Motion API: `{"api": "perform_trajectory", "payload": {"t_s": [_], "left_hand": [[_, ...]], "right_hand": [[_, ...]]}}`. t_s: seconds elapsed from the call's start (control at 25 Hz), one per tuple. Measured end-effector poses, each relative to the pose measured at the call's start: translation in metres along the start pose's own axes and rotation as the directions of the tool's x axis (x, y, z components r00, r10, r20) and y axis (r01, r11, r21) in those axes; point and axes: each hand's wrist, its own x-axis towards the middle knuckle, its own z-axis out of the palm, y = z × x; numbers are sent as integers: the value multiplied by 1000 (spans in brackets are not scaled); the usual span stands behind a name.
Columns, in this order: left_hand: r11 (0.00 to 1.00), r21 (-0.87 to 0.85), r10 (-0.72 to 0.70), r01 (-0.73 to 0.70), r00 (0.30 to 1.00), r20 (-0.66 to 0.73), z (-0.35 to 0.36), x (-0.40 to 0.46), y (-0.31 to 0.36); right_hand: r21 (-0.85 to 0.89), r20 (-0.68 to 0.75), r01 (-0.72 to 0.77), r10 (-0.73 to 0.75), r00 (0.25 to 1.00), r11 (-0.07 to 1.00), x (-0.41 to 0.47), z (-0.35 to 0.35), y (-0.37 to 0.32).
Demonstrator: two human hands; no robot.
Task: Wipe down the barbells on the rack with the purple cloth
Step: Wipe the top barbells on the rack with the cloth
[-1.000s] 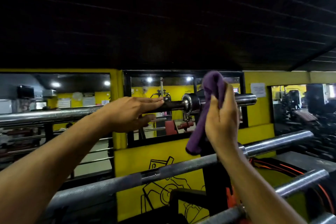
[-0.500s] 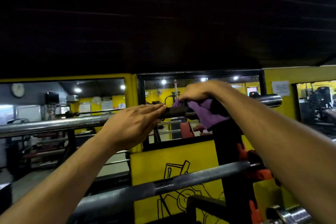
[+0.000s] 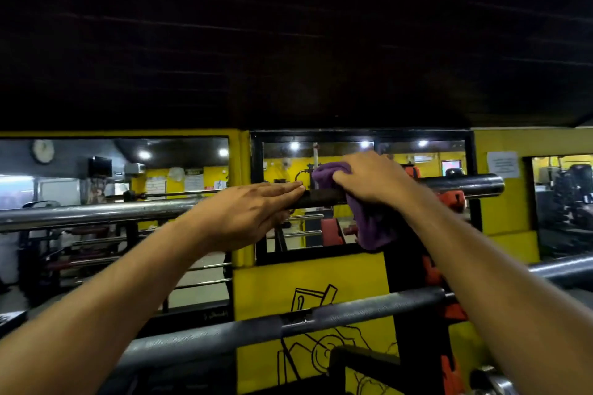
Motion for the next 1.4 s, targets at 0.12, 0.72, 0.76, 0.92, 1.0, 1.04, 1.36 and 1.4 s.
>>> {"api": "perform_trajectory", "payload": {"t_s": [0.12,0.72,0.76,0.92,1.0,1.04,1.36,1.4], "left_hand": [[1000,-4,-26,26,999,45,-9,-3,-10],[999,15,51,-51,998,-23,3,-5,-26],[998,19,56,-56,998,-15,4,-5,-27],[997,30,73,-73,997,-4,4,-4,-27],[997,37,67,-67,998,1,2,-3,-25],[997,40,63,-64,998,17,0,-2,-22],[994,-108,18,-30,994,-111,-35,-40,-45],[996,-91,4,-15,993,-119,-40,-57,-55]], "right_hand": [[508,-573,186,169,802,841,-91,57,0],[900,263,80,681,683,-429,-85,80,-67],[892,276,83,679,680,-445,-96,81,-70],[876,158,302,816,556,-376,-134,62,-80],[955,37,236,862,506,-180,-153,50,-82],[980,-45,193,873,486,-57,-159,47,-81],[516,-727,257,259,636,817,-75,21,-97],[410,-690,172,180,701,896,-64,34,-97]]}}
